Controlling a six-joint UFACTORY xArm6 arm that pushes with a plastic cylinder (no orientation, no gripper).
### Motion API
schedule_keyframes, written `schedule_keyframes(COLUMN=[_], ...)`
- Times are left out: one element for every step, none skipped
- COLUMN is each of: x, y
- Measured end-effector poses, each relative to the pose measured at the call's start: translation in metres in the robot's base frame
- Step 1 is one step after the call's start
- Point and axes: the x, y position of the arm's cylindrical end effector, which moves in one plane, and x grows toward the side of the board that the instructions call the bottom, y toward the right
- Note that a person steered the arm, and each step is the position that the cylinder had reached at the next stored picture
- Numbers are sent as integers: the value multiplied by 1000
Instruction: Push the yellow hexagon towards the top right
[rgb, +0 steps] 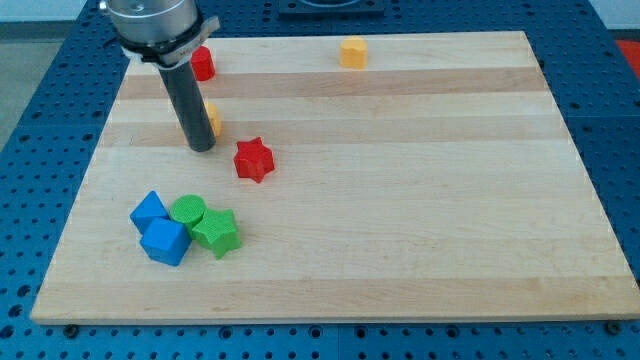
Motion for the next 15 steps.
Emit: schedule_keyframes(x=[-17, -45, -50, -53, -74, -90, -90, -87, -69, -41, -20, -3, 16, 19, 3], y=[-17, -16, -13, -31, -47, -33, 22, 72, 100, 100, 100, 100, 102, 132, 150])
